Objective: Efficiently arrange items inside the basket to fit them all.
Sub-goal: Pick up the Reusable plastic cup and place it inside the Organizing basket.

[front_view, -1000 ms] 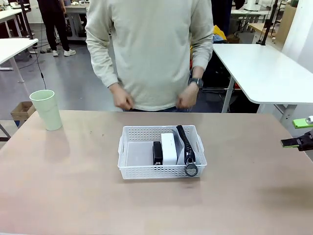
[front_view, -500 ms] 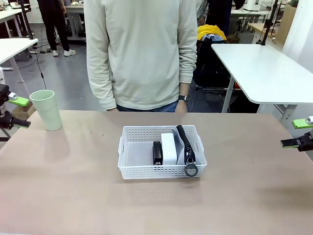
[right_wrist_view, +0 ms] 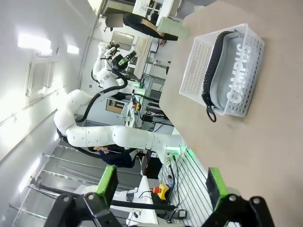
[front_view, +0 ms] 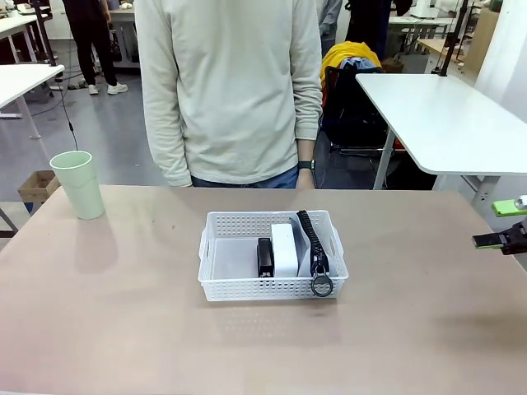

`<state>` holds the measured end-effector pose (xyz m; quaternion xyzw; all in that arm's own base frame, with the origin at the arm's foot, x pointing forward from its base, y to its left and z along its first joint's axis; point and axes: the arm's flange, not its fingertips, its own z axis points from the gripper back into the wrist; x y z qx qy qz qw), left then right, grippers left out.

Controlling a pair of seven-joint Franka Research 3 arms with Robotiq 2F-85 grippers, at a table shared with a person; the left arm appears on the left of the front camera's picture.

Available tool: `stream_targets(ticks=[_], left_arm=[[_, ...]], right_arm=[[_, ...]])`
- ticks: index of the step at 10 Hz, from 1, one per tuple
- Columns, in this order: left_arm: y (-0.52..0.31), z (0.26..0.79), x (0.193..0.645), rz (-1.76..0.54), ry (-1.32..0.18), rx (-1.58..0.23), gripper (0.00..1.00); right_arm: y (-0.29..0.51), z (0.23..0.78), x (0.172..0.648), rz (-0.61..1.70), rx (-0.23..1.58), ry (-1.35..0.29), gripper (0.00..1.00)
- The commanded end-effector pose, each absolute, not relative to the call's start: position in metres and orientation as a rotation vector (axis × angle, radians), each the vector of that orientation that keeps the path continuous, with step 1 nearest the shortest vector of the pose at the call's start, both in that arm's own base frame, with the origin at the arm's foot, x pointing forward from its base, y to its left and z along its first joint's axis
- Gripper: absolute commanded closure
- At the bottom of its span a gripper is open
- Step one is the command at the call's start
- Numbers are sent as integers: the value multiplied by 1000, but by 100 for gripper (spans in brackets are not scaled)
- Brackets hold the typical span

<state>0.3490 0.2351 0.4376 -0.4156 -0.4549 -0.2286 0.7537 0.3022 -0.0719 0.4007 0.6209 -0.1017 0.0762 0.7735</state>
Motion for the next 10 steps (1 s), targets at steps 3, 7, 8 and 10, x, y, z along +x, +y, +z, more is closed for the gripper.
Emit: stream_targets(ticks=[3, 7, 8, 10], left_arm=[[222, 438, 358, -469, -864, -1027, 0], [246, 384, 420, -542, -1148, -708, 0], [245, 369, 422, -622, -1159, -720, 0], [241, 336, 436, -718, -1161, -601, 0]], right_arm=[[-71, 405, 302, 150, 1359, -215, 0], [-71, 405, 302, 150, 1359, -215, 0], [-71, 405, 302, 150, 1359, -215, 0], [-71, 405, 302, 150, 1359, -215, 0]])
